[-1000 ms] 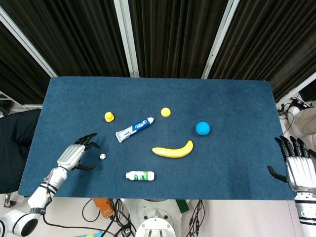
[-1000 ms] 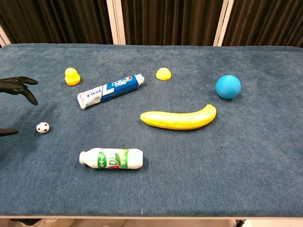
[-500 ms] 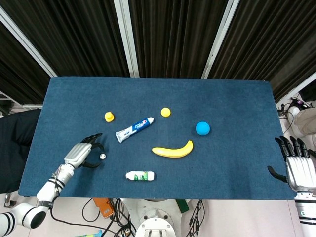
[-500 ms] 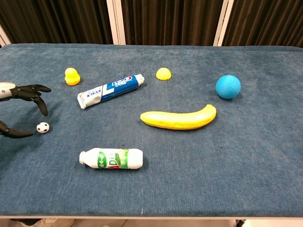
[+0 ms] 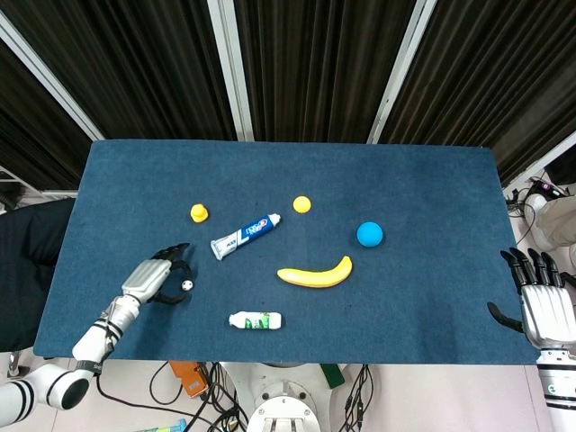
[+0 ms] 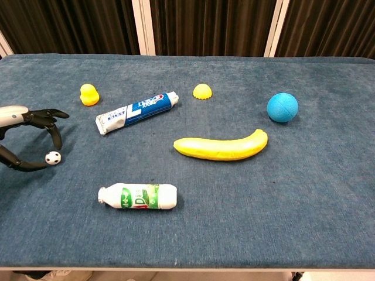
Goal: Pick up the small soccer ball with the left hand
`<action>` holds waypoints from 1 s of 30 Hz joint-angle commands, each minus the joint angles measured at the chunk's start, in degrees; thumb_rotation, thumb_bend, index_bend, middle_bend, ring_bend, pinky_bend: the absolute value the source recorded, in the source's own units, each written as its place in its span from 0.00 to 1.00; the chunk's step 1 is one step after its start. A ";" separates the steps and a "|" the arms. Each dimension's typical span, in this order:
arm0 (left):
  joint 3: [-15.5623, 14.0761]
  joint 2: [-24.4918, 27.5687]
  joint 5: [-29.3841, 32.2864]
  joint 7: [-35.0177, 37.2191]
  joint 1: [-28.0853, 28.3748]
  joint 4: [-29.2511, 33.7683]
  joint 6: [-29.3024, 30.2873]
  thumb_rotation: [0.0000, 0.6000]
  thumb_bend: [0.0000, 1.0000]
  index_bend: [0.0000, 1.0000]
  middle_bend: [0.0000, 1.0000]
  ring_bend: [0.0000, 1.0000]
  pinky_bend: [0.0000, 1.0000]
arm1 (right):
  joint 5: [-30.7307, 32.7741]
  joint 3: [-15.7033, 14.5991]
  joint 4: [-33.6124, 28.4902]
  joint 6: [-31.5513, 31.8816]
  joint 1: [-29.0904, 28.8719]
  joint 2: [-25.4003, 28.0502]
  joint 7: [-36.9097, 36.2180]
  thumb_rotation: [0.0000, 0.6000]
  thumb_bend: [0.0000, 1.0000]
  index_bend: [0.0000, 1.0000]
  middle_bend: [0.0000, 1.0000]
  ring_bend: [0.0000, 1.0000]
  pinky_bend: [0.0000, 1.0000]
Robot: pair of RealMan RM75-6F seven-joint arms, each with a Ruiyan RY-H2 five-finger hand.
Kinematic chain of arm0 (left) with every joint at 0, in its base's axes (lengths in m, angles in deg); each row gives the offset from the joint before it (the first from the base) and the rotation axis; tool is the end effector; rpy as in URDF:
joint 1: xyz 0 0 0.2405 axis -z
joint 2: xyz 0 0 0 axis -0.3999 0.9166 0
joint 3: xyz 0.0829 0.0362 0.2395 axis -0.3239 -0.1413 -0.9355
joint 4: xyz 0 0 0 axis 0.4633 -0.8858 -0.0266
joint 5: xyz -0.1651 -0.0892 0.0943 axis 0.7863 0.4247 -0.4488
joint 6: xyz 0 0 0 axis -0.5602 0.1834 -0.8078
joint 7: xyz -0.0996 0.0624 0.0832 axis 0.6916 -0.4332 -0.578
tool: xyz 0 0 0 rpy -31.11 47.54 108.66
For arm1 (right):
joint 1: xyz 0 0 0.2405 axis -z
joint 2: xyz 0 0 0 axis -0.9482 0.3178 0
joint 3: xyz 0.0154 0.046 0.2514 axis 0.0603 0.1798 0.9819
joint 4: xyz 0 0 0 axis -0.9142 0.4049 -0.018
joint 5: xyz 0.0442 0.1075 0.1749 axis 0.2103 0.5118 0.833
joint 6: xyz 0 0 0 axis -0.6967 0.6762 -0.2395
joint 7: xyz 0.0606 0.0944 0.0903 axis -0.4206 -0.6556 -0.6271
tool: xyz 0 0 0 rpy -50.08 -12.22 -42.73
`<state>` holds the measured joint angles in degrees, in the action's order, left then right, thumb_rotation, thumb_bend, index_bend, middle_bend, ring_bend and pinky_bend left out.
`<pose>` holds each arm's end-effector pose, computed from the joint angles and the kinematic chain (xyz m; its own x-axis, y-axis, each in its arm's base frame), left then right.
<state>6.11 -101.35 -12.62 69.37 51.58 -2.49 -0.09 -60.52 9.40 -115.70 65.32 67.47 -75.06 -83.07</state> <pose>-0.2654 0.2771 0.0073 0.1765 0.5019 0.8467 0.9810 -0.1595 -0.1100 -0.3145 -0.1801 0.1601 0.4565 -0.0084 0.8897 -0.8892 0.0303 0.4565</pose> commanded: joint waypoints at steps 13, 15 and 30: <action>-0.11 -1.38 1.19 -0.40 0.95 -1.40 -1.30 1.00 0.29 0.47 0.00 0.00 0.08 | 0.06 0.02 0.02 0.00 -0.03 -0.02 0.12 1.00 0.35 0.17 0.16 0.08 0.00; -0.13 -1.61 1.34 -0.14 1.00 -1.89 -1.46 1.00 0.29 0.48 0.00 0.00 0.08 | 0.06 0.02 0.04 0.02 -0.02 -0.02 0.11 1.00 0.35 0.17 0.16 0.08 0.00; -0.16 2.92 1.07 -2.23 1.56 3.22 -1.12 1.00 0.38 0.59 0.09 0.00 0.08 | -0.02 0.01 0.04 -0.03 -0.09 -0.04 0.05 1.00 0.35 0.17 0.16 0.08 0.00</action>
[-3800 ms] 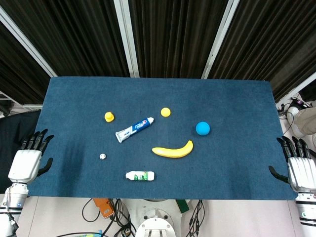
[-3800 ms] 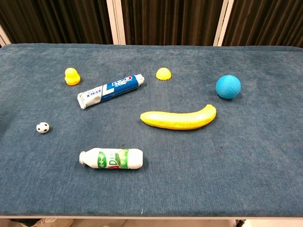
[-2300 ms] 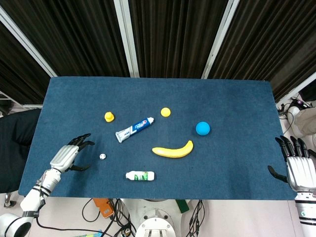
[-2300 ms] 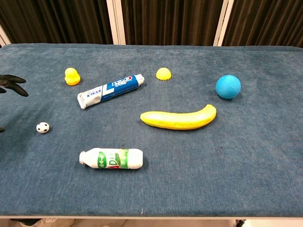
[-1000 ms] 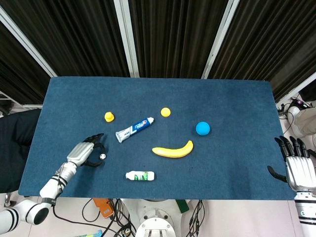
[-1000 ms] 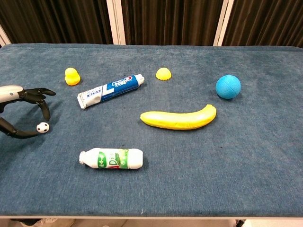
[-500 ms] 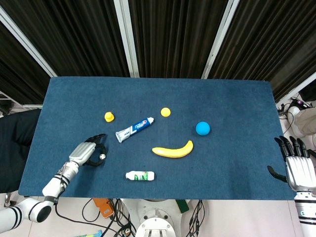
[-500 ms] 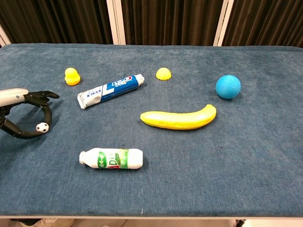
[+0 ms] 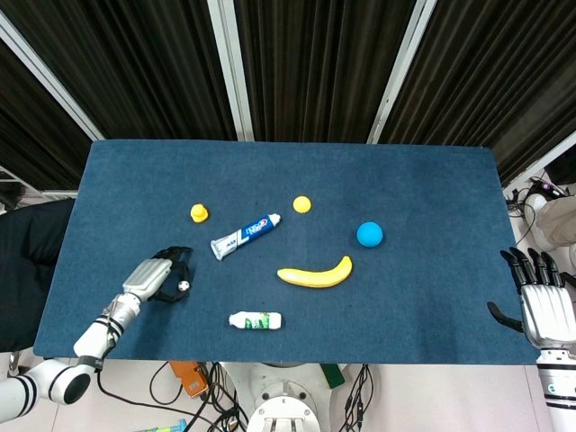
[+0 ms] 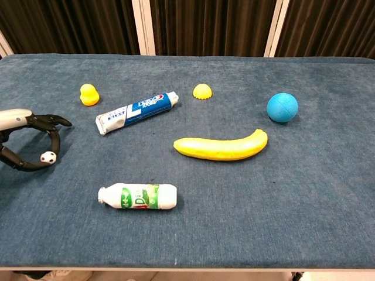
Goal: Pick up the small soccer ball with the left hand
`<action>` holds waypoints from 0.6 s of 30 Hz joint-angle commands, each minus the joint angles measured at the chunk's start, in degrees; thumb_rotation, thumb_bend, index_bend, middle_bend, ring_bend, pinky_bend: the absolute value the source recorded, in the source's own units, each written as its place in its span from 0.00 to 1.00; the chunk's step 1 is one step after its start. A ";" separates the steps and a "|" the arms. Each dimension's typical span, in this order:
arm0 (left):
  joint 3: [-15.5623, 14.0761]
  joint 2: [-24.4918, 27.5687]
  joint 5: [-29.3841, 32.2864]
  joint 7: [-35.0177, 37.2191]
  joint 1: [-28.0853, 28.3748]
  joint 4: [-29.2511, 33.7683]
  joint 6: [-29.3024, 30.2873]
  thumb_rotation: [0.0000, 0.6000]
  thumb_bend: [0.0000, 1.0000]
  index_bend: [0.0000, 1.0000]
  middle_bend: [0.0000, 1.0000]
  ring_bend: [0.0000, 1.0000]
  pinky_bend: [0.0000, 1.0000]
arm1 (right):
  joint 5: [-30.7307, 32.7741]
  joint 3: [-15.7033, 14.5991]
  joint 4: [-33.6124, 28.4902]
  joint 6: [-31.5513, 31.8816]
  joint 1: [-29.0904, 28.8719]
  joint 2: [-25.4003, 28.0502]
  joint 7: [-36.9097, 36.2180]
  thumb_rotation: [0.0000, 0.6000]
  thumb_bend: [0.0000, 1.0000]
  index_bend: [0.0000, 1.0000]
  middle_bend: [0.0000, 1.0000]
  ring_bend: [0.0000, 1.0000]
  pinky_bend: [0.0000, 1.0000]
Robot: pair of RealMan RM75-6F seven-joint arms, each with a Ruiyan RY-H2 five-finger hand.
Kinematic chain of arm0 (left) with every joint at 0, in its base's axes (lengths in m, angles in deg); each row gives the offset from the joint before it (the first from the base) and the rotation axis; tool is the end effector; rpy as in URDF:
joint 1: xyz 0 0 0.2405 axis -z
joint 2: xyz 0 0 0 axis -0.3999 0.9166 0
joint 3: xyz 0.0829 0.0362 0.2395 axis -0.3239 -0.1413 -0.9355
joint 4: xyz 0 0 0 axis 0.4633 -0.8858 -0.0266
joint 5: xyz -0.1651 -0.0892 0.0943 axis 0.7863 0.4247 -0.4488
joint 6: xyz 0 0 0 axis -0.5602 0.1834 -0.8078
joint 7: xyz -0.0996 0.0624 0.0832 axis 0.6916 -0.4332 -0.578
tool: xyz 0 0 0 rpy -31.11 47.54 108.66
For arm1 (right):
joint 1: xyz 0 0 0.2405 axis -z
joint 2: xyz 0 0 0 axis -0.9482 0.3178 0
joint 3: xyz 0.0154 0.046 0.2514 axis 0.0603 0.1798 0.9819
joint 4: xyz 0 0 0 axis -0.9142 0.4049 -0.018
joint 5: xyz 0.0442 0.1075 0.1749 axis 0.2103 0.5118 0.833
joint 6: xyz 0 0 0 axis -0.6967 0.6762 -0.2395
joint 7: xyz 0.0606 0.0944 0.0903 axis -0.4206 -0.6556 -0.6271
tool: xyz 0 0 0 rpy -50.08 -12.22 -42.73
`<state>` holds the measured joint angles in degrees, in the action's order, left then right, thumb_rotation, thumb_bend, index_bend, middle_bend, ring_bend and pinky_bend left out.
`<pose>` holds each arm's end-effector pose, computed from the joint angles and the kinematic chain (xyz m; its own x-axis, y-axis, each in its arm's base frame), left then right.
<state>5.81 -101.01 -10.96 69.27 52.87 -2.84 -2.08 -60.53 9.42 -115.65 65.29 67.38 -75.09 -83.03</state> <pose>-0.2675 0.2818 0.0066 0.1842 0.5239 0.8316 0.9812 -0.1470 -0.1247 -0.3143 -0.1807 0.1600 0.4574 -0.0079 0.8892 -0.8888 0.0287 0.4574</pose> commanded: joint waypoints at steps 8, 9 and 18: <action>1.85 13.52 -0.12 -12.66 1.90 22.20 2.84 1.00 0.38 0.59 0.09 0.00 0.08 | -0.27 -0.23 -0.19 -0.16 -0.05 0.01 0.18 1.00 0.35 0.17 0.16 0.08 0.00; 2.28 15.34 -0.30 -12.74 2.21 25.08 2.88 1.00 0.38 0.59 0.09 0.00 0.08 | -0.25 -0.24 -0.22 -0.15 -0.03 0.03 0.16 1.00 0.35 0.17 0.16 0.08 0.00; 6.07 29.07 -2.46 -3.92 6.96 39.52 -3.32 1.00 0.38 0.59 0.09 0.00 0.08 | -0.15 -0.22 -0.28 -0.18 -0.01 0.15 -0.03 1.00 0.35 0.17 0.16 0.08 0.00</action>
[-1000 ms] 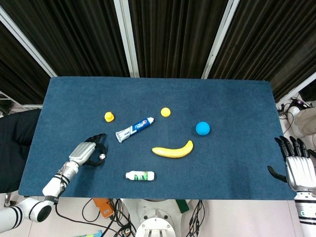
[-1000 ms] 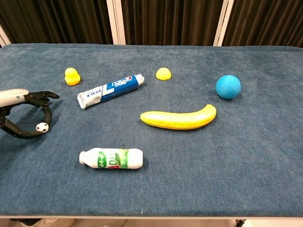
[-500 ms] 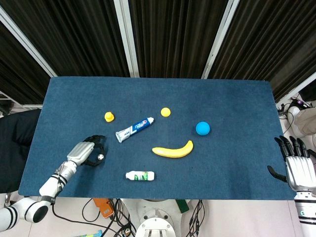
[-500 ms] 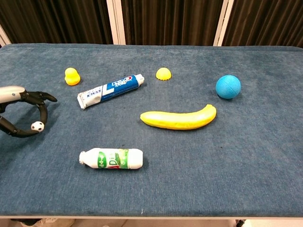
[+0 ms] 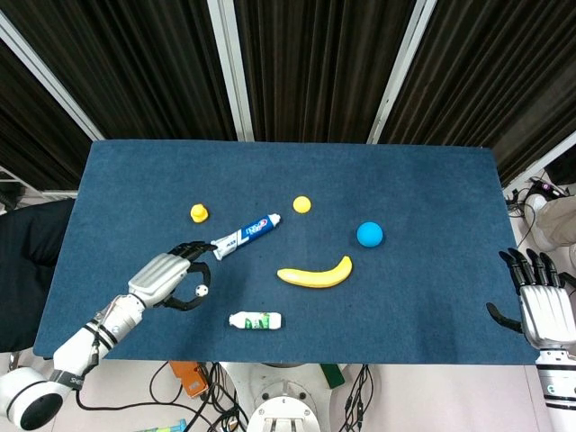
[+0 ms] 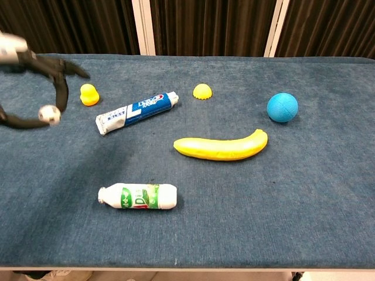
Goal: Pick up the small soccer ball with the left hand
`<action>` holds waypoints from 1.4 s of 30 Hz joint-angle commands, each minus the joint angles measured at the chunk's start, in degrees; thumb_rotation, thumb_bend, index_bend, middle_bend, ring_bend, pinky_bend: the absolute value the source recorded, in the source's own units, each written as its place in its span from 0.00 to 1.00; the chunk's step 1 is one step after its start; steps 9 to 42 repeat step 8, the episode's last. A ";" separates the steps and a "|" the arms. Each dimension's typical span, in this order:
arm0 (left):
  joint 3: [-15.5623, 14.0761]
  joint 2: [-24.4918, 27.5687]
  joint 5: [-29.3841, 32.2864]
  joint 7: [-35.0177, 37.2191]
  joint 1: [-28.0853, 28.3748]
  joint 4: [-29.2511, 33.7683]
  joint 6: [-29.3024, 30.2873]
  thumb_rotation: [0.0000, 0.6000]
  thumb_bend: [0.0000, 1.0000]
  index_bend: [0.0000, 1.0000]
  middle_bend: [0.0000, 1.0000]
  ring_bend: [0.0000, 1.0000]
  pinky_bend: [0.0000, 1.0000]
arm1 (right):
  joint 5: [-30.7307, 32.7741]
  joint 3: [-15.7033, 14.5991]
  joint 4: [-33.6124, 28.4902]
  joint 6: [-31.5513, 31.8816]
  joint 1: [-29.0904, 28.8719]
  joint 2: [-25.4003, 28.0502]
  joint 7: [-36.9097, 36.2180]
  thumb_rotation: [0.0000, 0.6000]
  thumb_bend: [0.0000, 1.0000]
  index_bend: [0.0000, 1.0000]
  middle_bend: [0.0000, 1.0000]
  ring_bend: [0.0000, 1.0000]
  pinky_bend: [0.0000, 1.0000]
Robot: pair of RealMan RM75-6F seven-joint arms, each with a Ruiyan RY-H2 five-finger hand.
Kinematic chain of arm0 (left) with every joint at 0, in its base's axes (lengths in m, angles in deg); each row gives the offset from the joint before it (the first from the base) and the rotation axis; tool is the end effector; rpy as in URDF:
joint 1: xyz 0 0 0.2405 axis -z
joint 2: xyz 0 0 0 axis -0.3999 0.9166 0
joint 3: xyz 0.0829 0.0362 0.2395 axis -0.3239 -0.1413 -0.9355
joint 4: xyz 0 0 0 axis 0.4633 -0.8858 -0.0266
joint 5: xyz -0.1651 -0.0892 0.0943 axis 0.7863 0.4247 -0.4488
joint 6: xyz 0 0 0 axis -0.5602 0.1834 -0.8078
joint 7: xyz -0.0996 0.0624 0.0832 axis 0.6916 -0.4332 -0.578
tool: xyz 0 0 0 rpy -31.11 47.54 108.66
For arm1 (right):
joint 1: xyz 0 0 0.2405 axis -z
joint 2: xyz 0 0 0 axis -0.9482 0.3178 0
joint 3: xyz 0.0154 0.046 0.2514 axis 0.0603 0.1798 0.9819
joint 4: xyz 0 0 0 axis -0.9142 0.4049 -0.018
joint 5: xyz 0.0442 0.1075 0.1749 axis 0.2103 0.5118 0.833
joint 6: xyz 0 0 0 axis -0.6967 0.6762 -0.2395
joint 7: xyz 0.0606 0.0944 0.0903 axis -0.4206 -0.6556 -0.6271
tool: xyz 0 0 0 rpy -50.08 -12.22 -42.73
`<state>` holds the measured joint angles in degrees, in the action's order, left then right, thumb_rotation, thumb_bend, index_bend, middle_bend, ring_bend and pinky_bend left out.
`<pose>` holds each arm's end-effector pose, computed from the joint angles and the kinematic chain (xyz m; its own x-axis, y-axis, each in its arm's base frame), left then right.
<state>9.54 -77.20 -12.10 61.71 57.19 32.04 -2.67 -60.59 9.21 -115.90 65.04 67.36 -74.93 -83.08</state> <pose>-0.1507 0.2587 0.0919 0.2395 0.5203 0.8197 0.9303 -0.3646 -0.0404 -0.3140 -0.1800 0.1593 0.4554 -0.0157 0.8901 -0.8897 0.0266 0.4557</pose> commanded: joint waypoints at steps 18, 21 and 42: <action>5.84 10.38 0.96 8.51 6.09 6.92 -5.78 1.00 0.38 0.59 0.09 0.00 0.08 | 0.04 0.00 -0.04 0.08 0.06 0.02 -0.10 1.00 0.35 0.17 0.16 0.08 0.00; 5.84 10.38 0.96 8.51 6.09 6.92 -5.78 1.00 0.38 0.59 0.09 0.00 0.08 | 0.04 0.00 -0.04 0.08 0.06 0.02 -0.10 1.00 0.35 0.17 0.16 0.08 0.00; 5.84 10.38 0.96 8.51 6.09 6.92 -5.78 1.00 0.38 0.59 0.09 0.00 0.08 | 0.04 0.00 -0.04 0.08 0.06 0.02 -0.10 1.00 0.35 0.17 0.16 0.08 0.00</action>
